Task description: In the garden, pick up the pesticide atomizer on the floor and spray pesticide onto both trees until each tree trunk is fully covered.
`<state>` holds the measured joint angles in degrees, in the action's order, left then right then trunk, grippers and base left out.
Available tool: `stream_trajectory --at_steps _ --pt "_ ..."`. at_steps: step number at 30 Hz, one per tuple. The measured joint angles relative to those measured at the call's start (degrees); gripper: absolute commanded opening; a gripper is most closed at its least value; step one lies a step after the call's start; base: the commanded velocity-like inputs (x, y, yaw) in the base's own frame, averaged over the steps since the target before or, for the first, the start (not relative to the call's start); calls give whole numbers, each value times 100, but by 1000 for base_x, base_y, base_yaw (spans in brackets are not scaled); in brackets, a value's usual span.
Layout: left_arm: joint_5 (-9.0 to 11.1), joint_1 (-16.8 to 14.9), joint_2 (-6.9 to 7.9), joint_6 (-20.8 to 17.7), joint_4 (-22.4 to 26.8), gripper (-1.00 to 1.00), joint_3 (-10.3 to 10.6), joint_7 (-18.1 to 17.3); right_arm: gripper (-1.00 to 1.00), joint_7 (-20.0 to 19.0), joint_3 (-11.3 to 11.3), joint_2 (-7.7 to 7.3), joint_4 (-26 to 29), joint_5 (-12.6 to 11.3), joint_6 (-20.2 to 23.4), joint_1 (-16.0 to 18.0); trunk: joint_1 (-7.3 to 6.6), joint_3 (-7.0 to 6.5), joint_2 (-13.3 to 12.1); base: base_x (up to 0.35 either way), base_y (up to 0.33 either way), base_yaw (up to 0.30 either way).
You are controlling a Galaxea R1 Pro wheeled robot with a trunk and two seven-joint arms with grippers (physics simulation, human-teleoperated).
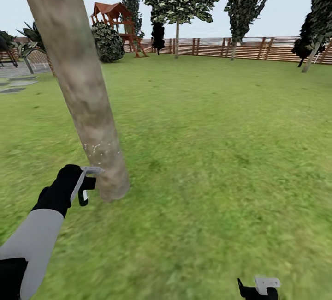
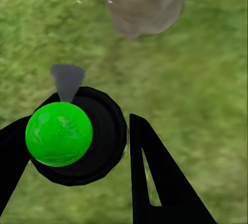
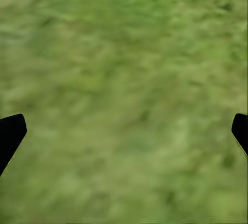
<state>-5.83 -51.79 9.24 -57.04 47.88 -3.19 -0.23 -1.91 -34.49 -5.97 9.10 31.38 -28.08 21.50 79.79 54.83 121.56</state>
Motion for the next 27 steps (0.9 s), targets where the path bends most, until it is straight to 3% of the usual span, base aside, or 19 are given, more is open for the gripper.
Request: stream_trajectory --at_steps 14,20,27 --pt "-41 23 -34 16 -84 -100 55 20 100 0 0 -1 2 0 -1 -2 2 0 0 179 -225 59" --pt "21 24 -21 15 -31 -100 24 363 100 0 3 0 0 5 0 0 2 0 0 118 -261 240" --pt "58 23 -41 8 -19 -100 24 385 100 0 0 -1 1 2 -1 1 2 0 0 116 -263 144"
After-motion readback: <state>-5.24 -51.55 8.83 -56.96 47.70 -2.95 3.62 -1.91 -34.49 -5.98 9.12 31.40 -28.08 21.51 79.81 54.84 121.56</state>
